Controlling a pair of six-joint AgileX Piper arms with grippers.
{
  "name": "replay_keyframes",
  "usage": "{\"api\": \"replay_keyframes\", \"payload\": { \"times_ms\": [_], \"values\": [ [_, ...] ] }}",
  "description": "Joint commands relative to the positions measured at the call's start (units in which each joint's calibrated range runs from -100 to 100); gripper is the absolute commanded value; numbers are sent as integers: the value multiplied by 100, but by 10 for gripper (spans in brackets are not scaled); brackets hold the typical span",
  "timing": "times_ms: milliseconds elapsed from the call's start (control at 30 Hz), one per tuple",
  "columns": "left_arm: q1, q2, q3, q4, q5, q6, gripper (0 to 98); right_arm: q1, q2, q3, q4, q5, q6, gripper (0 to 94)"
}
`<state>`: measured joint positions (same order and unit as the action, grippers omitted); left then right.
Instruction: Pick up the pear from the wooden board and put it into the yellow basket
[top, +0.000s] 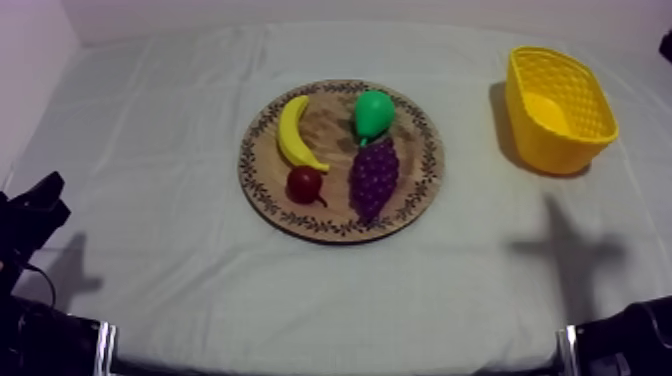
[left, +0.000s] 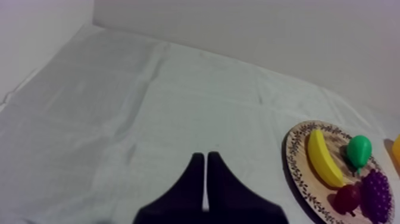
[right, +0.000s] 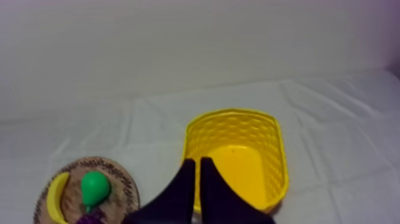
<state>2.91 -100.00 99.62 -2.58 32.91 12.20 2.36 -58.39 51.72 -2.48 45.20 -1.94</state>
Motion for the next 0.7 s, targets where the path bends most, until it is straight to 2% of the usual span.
{"api": "replay_keyframes", "payload": {
  "times_ms": [0, 167, 667],
  "values": [
    [2, 0, 5, 2, -1, -2, 1, -33, 562, -997, -20, 309, -150, 2],
    [2, 0, 5, 2, -1, -2, 1, -65, 1329, -2000, -161, 928, -216, 2],
    [2, 0, 5, 2, -1, -2, 1, 73, 3498, -3623, -787, 2035, 179, 2]
  ]
}}
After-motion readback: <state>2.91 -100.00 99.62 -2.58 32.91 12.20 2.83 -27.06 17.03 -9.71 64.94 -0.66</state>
